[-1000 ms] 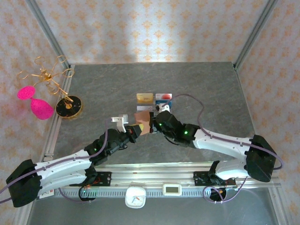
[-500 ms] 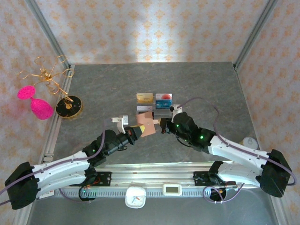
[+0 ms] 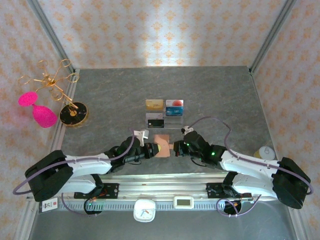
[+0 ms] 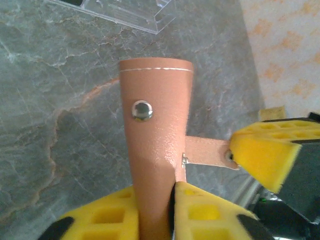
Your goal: Take the credit cards out of the card holder
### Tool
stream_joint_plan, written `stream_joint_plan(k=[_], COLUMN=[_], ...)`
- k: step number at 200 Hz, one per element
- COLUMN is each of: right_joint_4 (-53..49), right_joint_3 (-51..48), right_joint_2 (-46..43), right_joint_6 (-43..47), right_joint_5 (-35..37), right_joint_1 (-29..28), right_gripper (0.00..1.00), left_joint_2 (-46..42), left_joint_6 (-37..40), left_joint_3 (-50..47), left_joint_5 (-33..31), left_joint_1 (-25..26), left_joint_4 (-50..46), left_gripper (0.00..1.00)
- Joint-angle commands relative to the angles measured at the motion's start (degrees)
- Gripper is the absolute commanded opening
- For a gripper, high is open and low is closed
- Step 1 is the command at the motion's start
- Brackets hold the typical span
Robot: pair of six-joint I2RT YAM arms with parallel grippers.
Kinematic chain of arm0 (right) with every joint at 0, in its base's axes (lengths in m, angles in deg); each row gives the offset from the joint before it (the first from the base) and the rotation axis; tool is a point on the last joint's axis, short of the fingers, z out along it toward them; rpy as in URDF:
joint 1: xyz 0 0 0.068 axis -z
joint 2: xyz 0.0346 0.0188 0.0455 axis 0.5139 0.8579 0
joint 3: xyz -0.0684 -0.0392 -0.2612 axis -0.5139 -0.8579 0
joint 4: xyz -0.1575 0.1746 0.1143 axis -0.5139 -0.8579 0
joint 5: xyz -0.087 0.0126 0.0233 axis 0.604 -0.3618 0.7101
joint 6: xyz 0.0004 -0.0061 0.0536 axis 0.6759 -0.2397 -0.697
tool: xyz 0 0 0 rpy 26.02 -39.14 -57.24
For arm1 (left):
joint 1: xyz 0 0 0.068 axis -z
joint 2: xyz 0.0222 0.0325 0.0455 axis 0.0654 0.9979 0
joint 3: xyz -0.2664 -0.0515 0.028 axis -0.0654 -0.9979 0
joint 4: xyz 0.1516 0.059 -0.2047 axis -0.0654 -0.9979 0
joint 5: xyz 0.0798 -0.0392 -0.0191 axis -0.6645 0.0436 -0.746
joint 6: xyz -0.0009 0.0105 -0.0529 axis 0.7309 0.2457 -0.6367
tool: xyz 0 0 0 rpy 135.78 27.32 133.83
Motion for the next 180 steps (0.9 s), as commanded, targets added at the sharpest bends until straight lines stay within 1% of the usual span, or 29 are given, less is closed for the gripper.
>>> stream_joint_plan(k=[1,9,16,26,39,61,90,94,120,140,165,180], right_joint_4=[-0.3,-0.23,-0.21,-0.13,-0.13,-0.82,-0.94,-0.94,-0.57,-1.89,-4.33,-5.16], right_joint_3=[1.16,1.29,1.45,1.76,2.68,5.84,12.42,13.2,16.88,16.43,12.43,9.08], right_joint_2=[0.66,1.17,1.63,2.26,2.82,3.99,6.33,7.88,10.57,11.0,10.33,9.15], right_joint_6=[-0.78,-0.84,-0.8,-0.52,0.03,1.8,3.8,3.92,3.84,2.78,0.4,-1.33], right_joint_5=[2.71,2.84,2.95,3.03,3.04,2.65,-0.14,-0.61,-1.62,0.84,4.06,5.25], right_joint_1=[-0.88,-1.15,-1.31,-1.45,-1.69,-1.94,-3.37,-3.64,-4.3,-4.24,-2.83,-1.07], right_gripper=[0.0,0.0,0.0,0.0,0.0,0.0,0.0,0.0,0.0,0.0,0.0,0.0], left_joint_2=[2.49,2.94,2.9,1.79,-1.1,-9.57,-20.27,-21.49,-26.65,-27.19,-25.1,-23.2], left_joint_6=[-1.07,-1.62,-2.19,-2.62,-2.2,-0.3,3.14,3.56,5.41,5.58,5.26,4.87], left_joint_3=[1.03,0.5,-0.41,-1.55,-2.04,-2.55,-2.84,-2.75,-2.4,-2.96,-3.88,-4.58], left_joint_5=[-2.95,-2.55,-1.88,-1.77,-3.6,-7.52,-11.82,-12.49,-15.18,-15.07,-14.65,-14.03], left_joint_1=[-1.45,-2.27,-3.05,-3.65,-3.83,-3.88,-3.83,-3.86,-3.88,-3.88,-3.85,-3.82], left_joint_4=[-8.2,-8.19,-7.28,-6.32,-7.61,-10.26,-14.72,-15.33,-19.33,-19.24,-17.09,-14.66], left_gripper=[0.32,0.4,0.45,0.5,0.54,0.64,0.73,0.74,0.77,0.76,0.71,0.66])
